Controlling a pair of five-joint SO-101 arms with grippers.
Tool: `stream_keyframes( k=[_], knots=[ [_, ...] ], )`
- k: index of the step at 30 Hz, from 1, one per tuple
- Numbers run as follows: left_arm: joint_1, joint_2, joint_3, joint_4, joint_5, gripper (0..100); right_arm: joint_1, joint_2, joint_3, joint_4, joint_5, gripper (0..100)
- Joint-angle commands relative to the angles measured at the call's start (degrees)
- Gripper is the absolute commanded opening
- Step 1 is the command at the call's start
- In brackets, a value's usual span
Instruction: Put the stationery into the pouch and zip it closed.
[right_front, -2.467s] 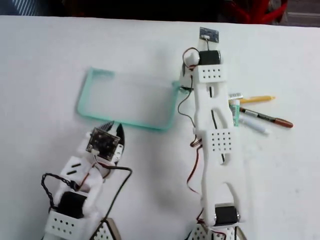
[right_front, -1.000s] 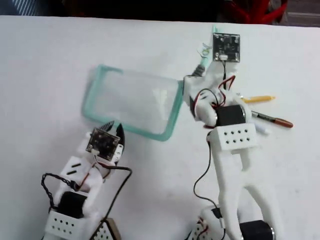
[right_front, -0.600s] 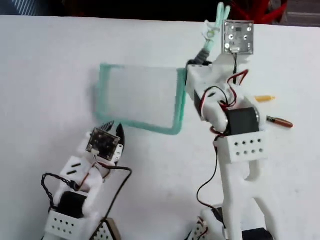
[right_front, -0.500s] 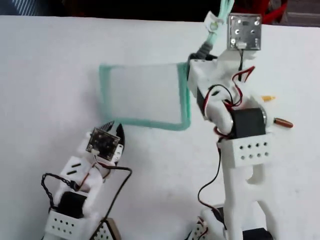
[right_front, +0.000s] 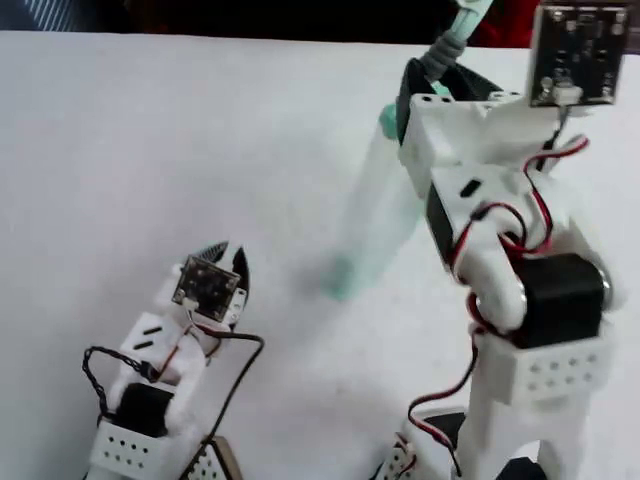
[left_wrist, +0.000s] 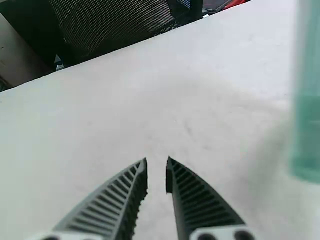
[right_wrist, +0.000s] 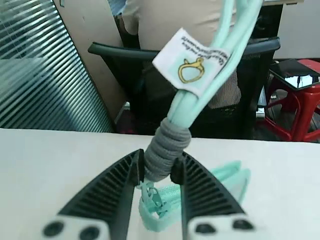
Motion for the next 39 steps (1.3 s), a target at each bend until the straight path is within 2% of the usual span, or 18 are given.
stream_keyframes(
  k=[1,6,33,39],
  knots=[
    [0.84,-0.31,-0.18,0.26,-0.18,9,-2.86,-1.98,-7.74,3.74,0.79,1.8],
    [0.84,-0.31,-0.18,0.26,-0.09,9,-6.99,-1.89,-8.88,7.25,0.79,1.8],
    [0.84,-0.31,-0.18,0.35,0.0,9,-6.81,-1.8,-5.54,4.62,0.79,1.8],
    [0.84,-0.57,-1.76,0.35,0.09,17,-6.81,-1.89,-0.7,1.63,0.79,1.8]
  ],
)
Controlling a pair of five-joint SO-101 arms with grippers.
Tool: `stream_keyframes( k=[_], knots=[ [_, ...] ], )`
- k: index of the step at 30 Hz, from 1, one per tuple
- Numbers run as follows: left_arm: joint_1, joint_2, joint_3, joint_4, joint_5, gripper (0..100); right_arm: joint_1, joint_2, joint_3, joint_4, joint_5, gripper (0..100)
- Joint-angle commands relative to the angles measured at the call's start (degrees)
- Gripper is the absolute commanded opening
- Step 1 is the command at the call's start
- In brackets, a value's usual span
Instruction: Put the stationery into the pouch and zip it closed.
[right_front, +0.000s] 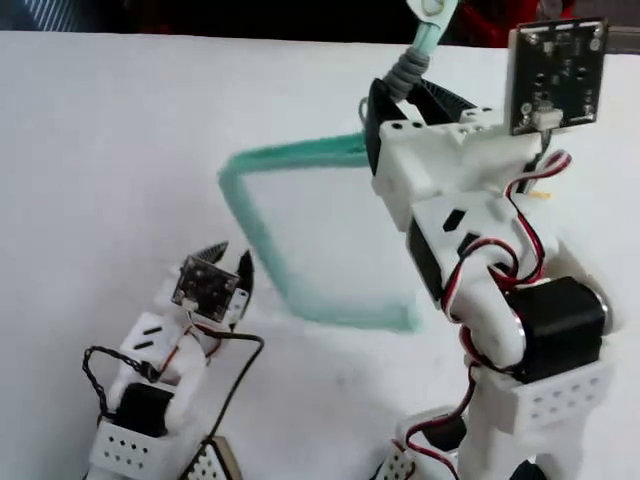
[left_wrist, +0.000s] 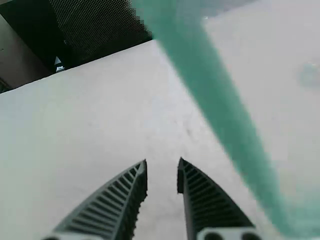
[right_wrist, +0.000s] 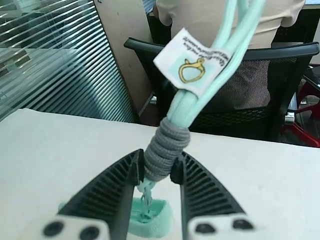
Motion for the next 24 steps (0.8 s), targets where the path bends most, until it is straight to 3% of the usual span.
stream_keyframes(
  k=[1,8,19,24],
  knots=[
    [0.84,-0.57,-2.9,1.05,0.53,18,-0.22,-0.75,0.18,-2.07,0.62,1.8],
    [0.84,-0.57,-15.21,13.1,11.25,27,-0.57,-0.75,0.09,-3.12,0.62,1.8],
    [1.1,-0.57,-28.66,22.95,11.6,29,-0.57,-0.75,0.18,-3.21,0.53,1.8],
    [8.31,-0.4,-34.2,25.67,11.69,29,-0.66,-0.75,0.44,-3.82,0.53,1.8]
  ],
)
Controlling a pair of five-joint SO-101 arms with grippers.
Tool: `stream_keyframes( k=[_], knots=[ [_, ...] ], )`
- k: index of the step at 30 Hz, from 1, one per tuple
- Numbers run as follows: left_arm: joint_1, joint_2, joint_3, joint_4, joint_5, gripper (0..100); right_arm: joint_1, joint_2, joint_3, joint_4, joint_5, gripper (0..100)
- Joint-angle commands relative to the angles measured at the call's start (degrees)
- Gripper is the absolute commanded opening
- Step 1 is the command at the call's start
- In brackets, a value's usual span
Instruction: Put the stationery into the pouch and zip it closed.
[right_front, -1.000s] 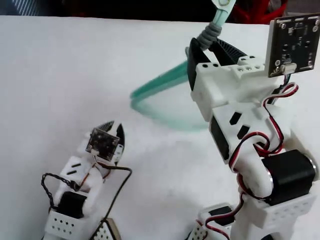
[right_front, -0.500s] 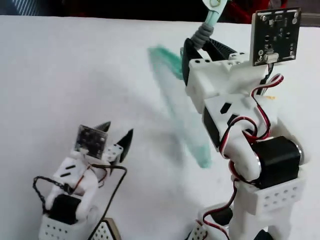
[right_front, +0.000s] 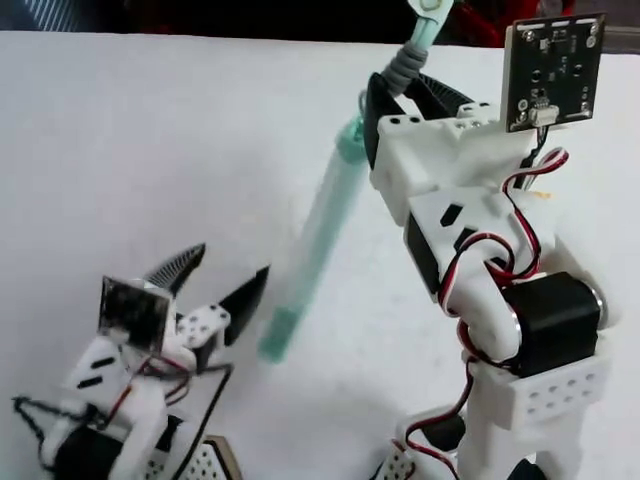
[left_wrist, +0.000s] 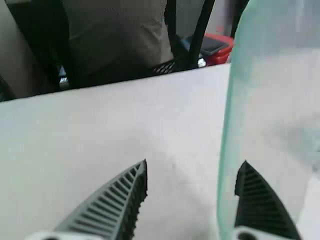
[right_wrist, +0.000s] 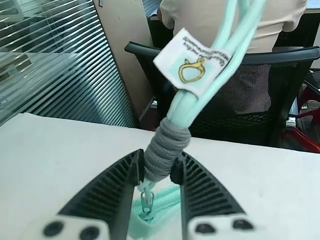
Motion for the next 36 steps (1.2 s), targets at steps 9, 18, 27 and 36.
stream_keyframes(
  k=[9,18,27,36],
  knots=[
    [13.76,0.4,-1.85,-3.08,0.88,29,-3.91,2.95,-0.09,-1.63,0.09,1.8],
    [13.49,0.48,0.26,-11.08,0.88,29,-10.86,4.0,-0.18,0.13,0.09,1.8],
    [7.69,0.31,11.43,-20.13,0.97,29,-14.11,1.1,-0.18,7.43,0.09,1.8],
    [5.41,0.22,11.78,-19.87,0.97,29,-14.11,0.66,-0.09,9.36,0.18,1.8]
  ],
)
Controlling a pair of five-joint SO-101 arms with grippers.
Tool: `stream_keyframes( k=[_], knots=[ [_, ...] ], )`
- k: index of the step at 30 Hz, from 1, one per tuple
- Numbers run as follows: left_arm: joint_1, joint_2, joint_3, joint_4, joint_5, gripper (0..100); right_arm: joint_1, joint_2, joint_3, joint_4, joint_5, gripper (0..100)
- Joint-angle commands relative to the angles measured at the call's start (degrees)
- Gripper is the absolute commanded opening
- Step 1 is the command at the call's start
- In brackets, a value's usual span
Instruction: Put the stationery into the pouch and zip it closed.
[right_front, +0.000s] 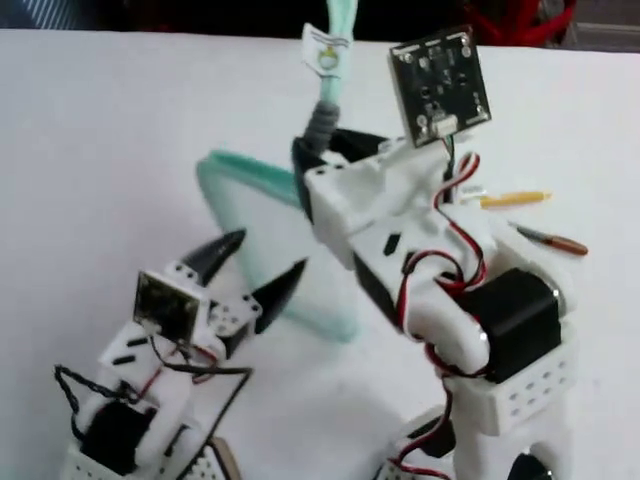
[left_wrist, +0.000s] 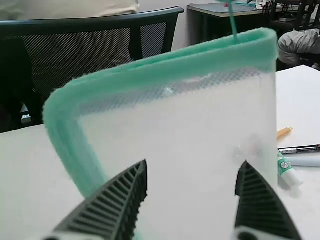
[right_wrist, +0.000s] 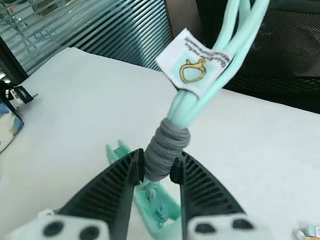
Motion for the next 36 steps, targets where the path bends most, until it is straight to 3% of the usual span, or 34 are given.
stream_keyframes(
  k=[1,9,13,19,36],
  knots=[
    [-0.4,-0.22,-0.26,-0.97,0.7,29,-0.48,-1.1,-0.26,0.22,0.44,1.8],
    [-2.07,-0.22,-3.08,2.2,0.62,29,0.04,-1.19,-0.62,-0.04,0.53,1.8],
    [-5.58,-0.22,-9.58,6.86,0.62,29,5.32,-1.27,-0.79,-3.03,0.53,1.8],
    [-2.42,-0.22,-14.42,11.25,0.62,29,6.29,-0.92,-3.78,-6.73,0.18,1.8],
    [-1.45,-0.22,-14.24,11.69,0.7,29,6.37,-0.75,-8.79,-4.18,0.44,1.8]
  ],
)
